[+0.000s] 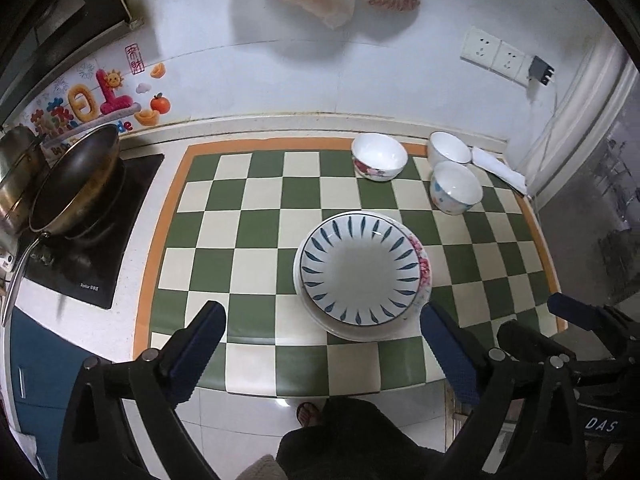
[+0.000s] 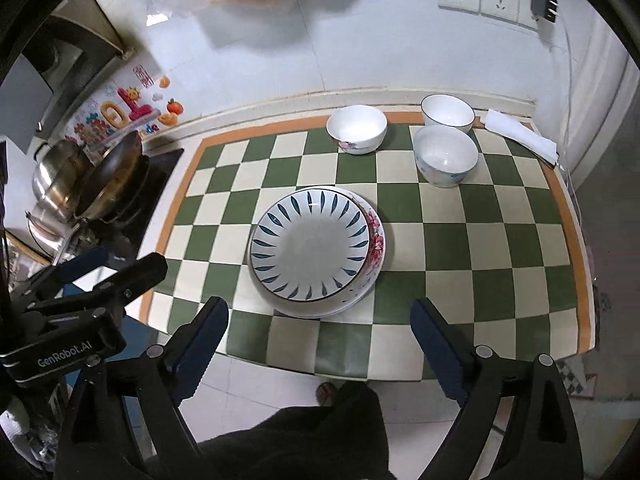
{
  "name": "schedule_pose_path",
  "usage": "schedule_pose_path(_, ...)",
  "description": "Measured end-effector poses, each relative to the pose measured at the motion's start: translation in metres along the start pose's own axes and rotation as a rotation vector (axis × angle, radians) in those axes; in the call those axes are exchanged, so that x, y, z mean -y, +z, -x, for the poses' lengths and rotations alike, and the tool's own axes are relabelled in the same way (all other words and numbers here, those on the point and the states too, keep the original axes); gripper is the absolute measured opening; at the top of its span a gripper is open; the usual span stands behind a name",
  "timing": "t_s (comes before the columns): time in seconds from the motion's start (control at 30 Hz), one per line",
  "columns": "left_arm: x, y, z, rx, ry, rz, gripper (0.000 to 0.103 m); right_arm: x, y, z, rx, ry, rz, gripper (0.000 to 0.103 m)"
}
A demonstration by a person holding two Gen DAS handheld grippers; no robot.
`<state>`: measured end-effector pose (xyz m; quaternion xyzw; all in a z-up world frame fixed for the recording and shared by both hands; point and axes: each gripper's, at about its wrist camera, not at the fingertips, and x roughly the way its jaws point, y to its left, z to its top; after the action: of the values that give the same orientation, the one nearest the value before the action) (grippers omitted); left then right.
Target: Organize plates and bowls
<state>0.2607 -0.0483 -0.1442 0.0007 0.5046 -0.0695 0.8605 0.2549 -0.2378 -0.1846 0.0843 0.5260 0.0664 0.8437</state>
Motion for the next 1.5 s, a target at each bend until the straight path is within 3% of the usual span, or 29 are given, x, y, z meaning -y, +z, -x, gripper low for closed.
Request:
schedule_pose_path(0.27, 0.016, 0.019, 0.001, 0.092, 0.026, -0.022, 0.100, 0.024, 0.009, 0.005, 0.034, 0.094, -0.088, 0.096)
schedule_pose_path(0.47, 0.032, 0.068, -0.040, 0.107, 0.067, -0.030, 0.100, 0.071, 0.056, -0.038, -0.020, 0.212, -0.185, 0.096)
schedule_pose_path(0.57, 0.037, 0.105, -0.082, 0.071, 0.062, -0.007, 0.100, 0.089, 0.091, -0.067, -0.042, 0.238, -0.184, 0.096)
schedule_pose_path(0.8, 0.040, 0.176, -0.193, -0.083, 0.059, 0.017, 0.099, 0.131, 0.200, -0.163, -0.110, 0.203, -0.157, 0.096)
schedule_pose_path(0.87, 0.037, 0.192, -0.231, -0.140, 0.031, 0.039, 0.090, 0.137, 0.224, -0.191, -0.137, 0.193, -0.146, 0.095)
schedule_pose_path(0.93, 0.036, 0.204, -0.262, -0.191, 0.010, 0.057, 0.065, 0.143, 0.249, -0.225, -0.177, 0.183, -0.131, 0.090)
schedule_pose_path(1.0, 0.037, 0.212, -0.289, -0.231, 0.006, 0.064, 0.055, 0.146, 0.265, -0.252, -0.208, 0.176, -0.109, 0.083)
schedule_pose_path(1.03, 0.037, 0.216, -0.305, -0.257, 0.000, 0.069, 0.055, 0.147, 0.273, -0.268, -0.229, 0.169, -0.103, 0.073)
schedule_pose_path(1.27, 0.033, 0.225, -0.371, -0.393, -0.062, 0.121, 0.026, 0.149, 0.296, -0.351, -0.355, 0.172, -0.077, 0.045)
schedule_pose_path(1.33, 0.032, 0.223, -0.383, -0.425, -0.086, 0.140, 0.018, 0.151, 0.296, -0.370, -0.402, 0.163, -0.082, 0.024)
schedule_pose_path(1.4, 0.033, 0.223, -0.389, -0.434, -0.093, 0.147, 0.014, 0.153, 0.295, -0.382, -0.425, 0.151, -0.080, 0.012)
schedule_pose_path(1.5, 0.040, 0.223, -0.389, -0.429, -0.090, 0.129, 0.013, 0.156, 0.294, -0.385, -0.414, 0.157, -0.092, 0.012)
